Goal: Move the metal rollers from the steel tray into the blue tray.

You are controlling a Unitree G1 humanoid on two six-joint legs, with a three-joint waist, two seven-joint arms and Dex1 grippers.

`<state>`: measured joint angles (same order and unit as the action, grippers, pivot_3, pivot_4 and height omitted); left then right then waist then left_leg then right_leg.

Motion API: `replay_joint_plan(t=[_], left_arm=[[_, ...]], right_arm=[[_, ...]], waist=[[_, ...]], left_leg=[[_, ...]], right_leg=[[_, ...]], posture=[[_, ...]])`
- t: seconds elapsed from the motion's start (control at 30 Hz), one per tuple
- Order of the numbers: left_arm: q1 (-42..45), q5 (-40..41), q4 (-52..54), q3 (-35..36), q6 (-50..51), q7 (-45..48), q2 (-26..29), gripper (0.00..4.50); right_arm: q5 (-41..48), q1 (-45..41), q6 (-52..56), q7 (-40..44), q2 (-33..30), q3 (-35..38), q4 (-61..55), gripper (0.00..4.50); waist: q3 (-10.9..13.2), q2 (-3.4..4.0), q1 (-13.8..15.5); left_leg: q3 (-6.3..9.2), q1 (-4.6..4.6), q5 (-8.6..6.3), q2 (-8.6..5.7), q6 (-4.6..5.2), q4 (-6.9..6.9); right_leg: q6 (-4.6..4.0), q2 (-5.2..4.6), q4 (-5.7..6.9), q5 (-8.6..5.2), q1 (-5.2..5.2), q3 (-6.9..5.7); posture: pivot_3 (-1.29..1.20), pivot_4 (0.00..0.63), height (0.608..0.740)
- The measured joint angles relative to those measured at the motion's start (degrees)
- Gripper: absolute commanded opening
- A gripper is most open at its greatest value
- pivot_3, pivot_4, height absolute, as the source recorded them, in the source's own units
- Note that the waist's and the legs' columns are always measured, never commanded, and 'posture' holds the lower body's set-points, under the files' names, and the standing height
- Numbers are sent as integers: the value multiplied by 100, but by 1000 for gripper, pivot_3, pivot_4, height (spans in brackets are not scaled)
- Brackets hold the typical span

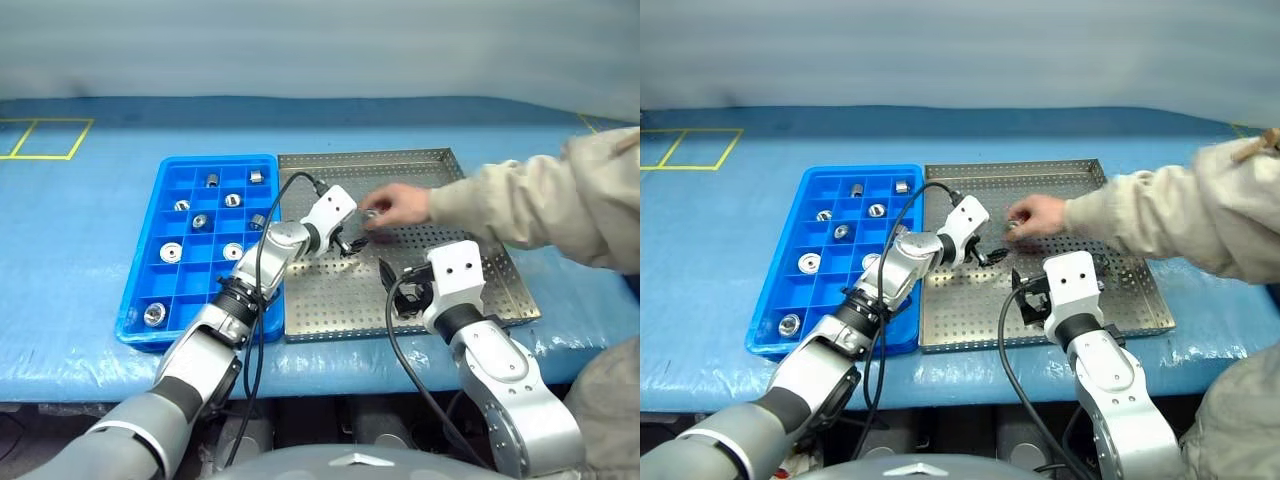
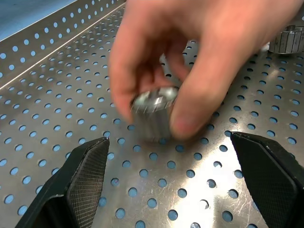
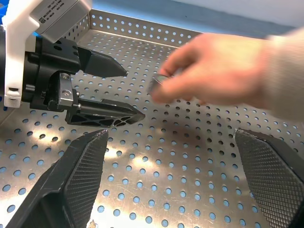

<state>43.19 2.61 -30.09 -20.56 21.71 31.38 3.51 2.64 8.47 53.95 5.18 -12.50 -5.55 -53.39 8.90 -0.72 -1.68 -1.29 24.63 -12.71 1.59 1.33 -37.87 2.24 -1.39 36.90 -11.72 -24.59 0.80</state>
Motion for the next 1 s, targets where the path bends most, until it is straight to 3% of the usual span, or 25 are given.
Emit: replay_joint_plan(t=[0.57,1.0], left_arm=[[-62,-26,194,0,-12,646,-16,4500],[542,-254,-1141,-55,-866,792,-891,4500]], right_arm=[[63,-8,0,47,-108,-35,0,4473],[-47,1240,-290,-242,-79,-296,-406,4473]], waist=[[-1,-1,19],[-3,-2,-228]], left_leg=[[-1,0,0,-1,2,-6],[-4,-2,-4,-1,8,-12]], right_leg=[[2,0,1,2,2,1],[4,-1,2,2,2,11]], posture=[[-92,150,740],[-240,150,740]])
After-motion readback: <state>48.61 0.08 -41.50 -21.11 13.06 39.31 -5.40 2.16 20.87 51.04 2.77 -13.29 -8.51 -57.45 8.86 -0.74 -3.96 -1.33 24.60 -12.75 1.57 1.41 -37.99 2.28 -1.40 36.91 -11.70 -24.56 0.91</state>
